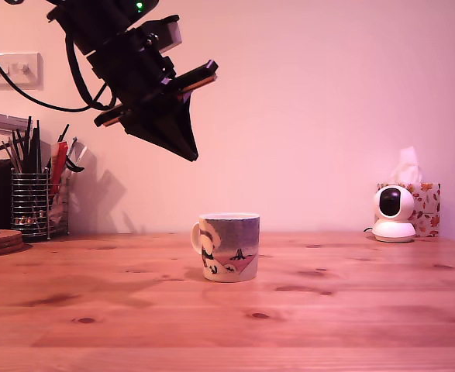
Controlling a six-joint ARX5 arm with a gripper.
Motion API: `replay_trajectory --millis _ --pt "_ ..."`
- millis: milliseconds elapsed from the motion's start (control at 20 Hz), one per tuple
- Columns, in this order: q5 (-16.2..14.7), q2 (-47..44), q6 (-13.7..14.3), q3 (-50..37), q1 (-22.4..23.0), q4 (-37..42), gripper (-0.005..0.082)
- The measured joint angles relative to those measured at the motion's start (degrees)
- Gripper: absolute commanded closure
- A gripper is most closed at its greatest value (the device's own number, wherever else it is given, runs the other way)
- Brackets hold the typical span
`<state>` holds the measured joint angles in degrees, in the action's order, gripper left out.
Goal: Pick up the coffee capsules on the table and drop them inside the coffee cup
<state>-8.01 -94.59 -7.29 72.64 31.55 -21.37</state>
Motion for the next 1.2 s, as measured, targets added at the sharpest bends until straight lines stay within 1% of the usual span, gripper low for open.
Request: replay_trajectory --millis 150,250,600,750,1050,1100,1200 --pt "0.0 5.5 0.0 -5.6 -1.6 1.0 0.0793" --pt "0.0 10.0 0.0 -10.1 -3.8 3.2 0.0792" --pt "-0.4 26.1 0.0 -26.2 -14.8 8.0 0.0793" --pt "-0.6 32.7 0.0 -30.6 -18.5 9.9 0.0793" --pt "-0.5 46.0 -0.3 -41.5 -21.2 13.4 0.0793" --pt "0.0 48.5 -1.1 -43.6 -21.6 13.7 0.0793" --pt "2.0 53.4 -1.3 -47.3 -21.6 13.8 0.0793"
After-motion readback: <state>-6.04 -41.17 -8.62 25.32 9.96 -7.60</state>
